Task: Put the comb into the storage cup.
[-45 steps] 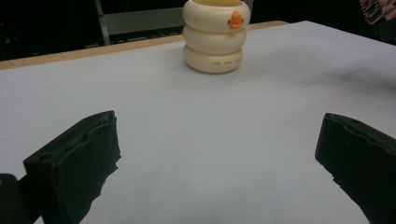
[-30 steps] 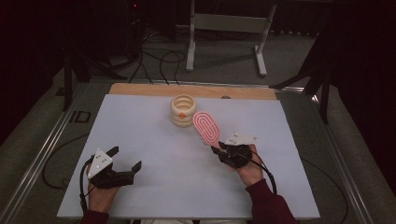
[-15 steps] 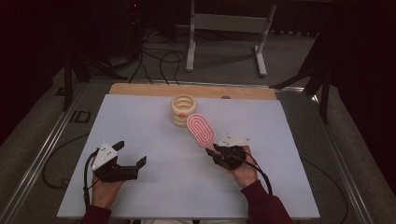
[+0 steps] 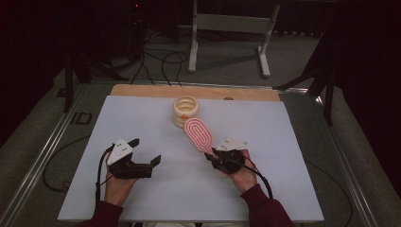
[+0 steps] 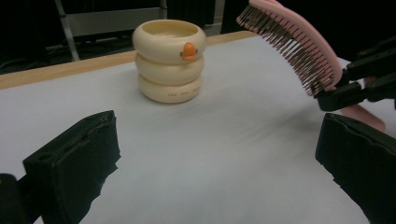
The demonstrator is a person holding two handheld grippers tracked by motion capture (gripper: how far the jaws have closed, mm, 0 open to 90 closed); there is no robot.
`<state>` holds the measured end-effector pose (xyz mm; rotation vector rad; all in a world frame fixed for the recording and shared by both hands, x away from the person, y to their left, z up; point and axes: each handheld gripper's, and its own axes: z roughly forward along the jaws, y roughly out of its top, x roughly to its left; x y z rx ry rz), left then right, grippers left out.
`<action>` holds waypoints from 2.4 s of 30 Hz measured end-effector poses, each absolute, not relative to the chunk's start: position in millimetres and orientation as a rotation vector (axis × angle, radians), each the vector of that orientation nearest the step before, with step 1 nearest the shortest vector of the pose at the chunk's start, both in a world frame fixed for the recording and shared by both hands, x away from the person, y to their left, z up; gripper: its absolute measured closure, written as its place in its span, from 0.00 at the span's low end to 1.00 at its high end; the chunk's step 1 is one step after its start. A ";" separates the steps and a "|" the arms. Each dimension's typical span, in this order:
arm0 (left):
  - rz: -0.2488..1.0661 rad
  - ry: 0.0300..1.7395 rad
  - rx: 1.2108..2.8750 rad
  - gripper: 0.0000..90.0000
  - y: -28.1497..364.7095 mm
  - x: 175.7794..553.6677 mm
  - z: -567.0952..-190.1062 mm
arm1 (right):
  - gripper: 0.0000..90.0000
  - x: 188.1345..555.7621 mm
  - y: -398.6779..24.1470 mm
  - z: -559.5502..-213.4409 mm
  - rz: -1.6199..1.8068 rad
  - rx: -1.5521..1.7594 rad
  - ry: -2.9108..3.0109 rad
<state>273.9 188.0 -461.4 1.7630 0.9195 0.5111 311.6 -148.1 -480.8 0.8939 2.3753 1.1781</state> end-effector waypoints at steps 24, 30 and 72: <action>0.439 0.873 1.781 0.00 136.9 289.1 -454.1 | 0.78 309.6 -144.9 -481.9 1.195 0.881 2.380; 0.421 0.881 1.793 0.00 128.6 293.1 -453.2 | 0.78 309.2 -144.2 -482.2 1.198 0.881 2.380; 0.331 0.940 1.812 0.01 71.1 317.4 -455.4 | 0.78 305.0 -139.1 -481.8 1.212 0.864 2.376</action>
